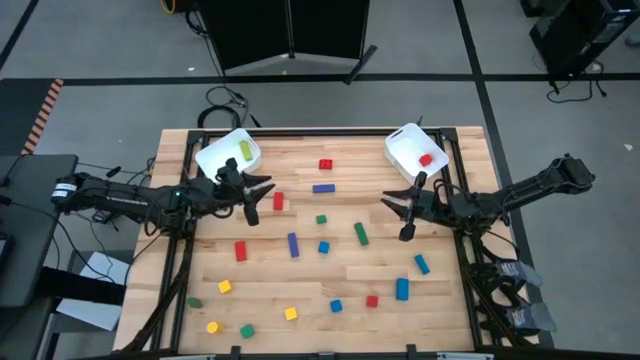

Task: Sort blocks by size
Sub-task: Put the large violet block into the left white bin

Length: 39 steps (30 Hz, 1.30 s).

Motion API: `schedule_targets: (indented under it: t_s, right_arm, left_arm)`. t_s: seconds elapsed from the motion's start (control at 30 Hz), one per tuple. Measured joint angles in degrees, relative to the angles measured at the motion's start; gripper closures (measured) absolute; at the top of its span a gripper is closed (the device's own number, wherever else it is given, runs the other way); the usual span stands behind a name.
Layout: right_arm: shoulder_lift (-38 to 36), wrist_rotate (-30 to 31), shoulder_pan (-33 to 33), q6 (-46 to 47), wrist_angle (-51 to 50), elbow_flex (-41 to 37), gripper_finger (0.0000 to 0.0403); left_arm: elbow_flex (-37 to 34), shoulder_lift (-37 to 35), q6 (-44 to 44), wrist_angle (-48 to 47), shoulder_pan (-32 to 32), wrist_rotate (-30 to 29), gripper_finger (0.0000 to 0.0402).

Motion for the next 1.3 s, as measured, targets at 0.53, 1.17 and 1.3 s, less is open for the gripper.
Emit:
schedule_targets:
  t_s: [0.53, 1.17, 1.3]
  right_arm:
    - [0.0, 0.1, 0.0, -1.6, 0.1, 0.0, 0.0367]
    - [0.0, 2.3, -3.3, -1.3, 3.4, 0.0, 0.0359]
    - [0.0, 5.4, -3.7, -1.7, 4.3, 0.0, 0.0351]
  left_arm:
    - [0.0, 0.0, 0.9, 0.6, 0.0, 0.0, 0.0213]
    - [0.0, 0.0, -0.6, 0.5, 0.0, 0.1, 0.0213]
    - [0.0, 0.0, -0.6, 0.5, 0.0, 0.1, 0.0213]
